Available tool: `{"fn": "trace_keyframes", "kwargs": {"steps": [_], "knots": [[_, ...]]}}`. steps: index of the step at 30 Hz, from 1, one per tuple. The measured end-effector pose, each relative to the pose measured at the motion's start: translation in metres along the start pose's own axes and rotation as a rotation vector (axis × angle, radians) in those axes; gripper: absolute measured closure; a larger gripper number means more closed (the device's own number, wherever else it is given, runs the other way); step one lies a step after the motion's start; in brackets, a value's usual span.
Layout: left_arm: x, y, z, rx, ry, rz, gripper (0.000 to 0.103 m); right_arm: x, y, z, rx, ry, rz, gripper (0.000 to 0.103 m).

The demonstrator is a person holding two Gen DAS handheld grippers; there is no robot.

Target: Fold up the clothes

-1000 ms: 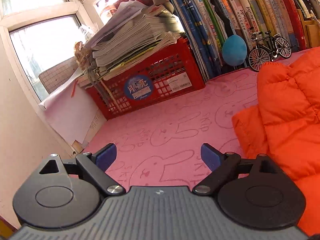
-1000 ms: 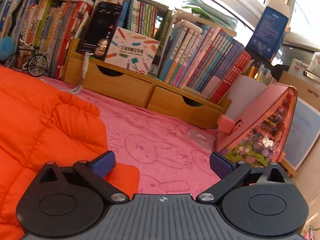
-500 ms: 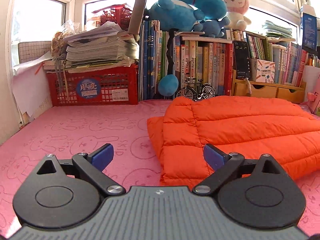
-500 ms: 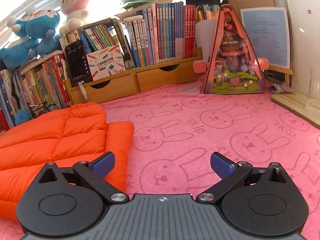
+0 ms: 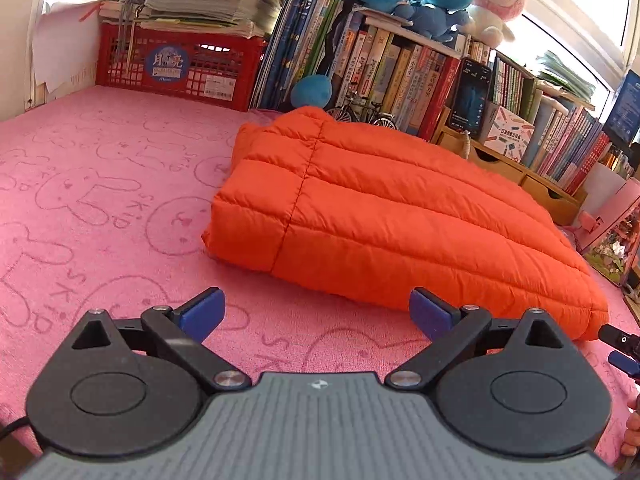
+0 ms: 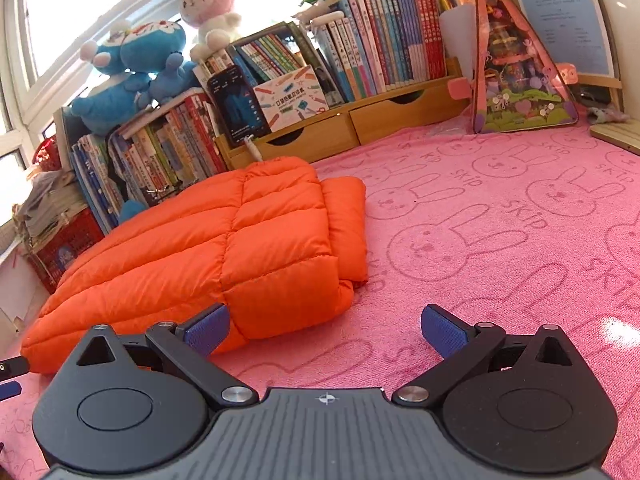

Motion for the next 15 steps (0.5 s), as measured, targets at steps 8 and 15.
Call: {"fn": "trace_keyframes", "kwargs": {"steps": [8, 15], "knots": [[-0.016, 0.019, 0.033, -0.227, -0.220, -0.131, 0.001, 0.003, 0.013, -0.026, 0.176, 0.042, -0.005, 0.000], [-0.017, 0.019, 0.029, -0.189, -0.217, -0.142, 0.000, -0.005, 0.019, -0.032, 0.246, 0.087, -0.072, 0.000]]}}
Point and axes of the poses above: each gripper's, at about its wrist camera, not at the fingertips, and x roughly against the way its jaws point, z to its right, y to its underside, the point moved 3 cm from there along -x, roughly the way its jaws point, and after that the axes turned 9 degrees about z, right-handed, at the moved point
